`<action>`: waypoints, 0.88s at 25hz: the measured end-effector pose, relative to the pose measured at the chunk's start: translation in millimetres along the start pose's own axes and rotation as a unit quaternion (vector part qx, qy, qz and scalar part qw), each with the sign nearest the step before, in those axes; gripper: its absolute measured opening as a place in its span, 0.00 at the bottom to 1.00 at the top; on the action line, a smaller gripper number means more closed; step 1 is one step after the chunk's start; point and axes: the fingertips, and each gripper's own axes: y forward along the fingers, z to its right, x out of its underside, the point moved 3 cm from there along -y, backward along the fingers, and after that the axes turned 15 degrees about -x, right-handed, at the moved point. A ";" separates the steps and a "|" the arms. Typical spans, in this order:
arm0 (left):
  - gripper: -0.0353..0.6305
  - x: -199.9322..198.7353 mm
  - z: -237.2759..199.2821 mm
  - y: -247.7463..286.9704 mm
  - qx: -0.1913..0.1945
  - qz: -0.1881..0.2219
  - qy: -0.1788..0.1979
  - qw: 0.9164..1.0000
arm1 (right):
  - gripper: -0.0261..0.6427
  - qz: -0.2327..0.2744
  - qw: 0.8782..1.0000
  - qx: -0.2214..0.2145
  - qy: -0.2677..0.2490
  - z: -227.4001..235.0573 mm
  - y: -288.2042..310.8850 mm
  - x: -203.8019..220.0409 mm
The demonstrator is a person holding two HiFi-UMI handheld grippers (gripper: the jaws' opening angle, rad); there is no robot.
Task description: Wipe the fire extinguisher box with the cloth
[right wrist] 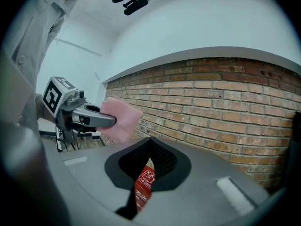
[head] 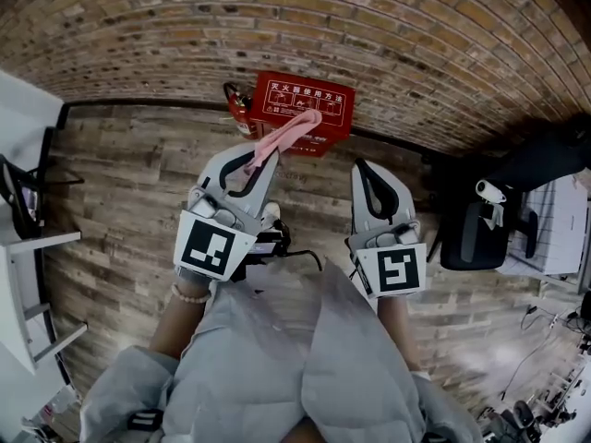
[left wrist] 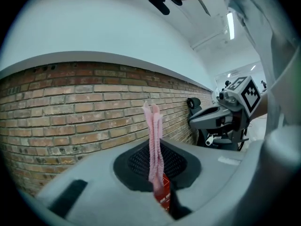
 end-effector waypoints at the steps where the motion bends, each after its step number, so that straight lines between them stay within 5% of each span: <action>1: 0.07 0.1 -6.3 8.3 0.004 0.000 0.002 1.000 | 0.04 0.000 1.000 0.002 0.001 5.8 8.9 -2.2; 12: 0.07 9.5 -51.7 71.8 0.031 -0.010 -0.014 0.999 | 0.04 -0.029 0.999 0.018 0.014 45.0 72.2 -0.5; 22: 0.07 26.4 -42.5 98.4 0.053 -0.034 -0.020 0.998 | 0.04 -0.051 0.998 0.015 0.032 61.0 78.1 20.9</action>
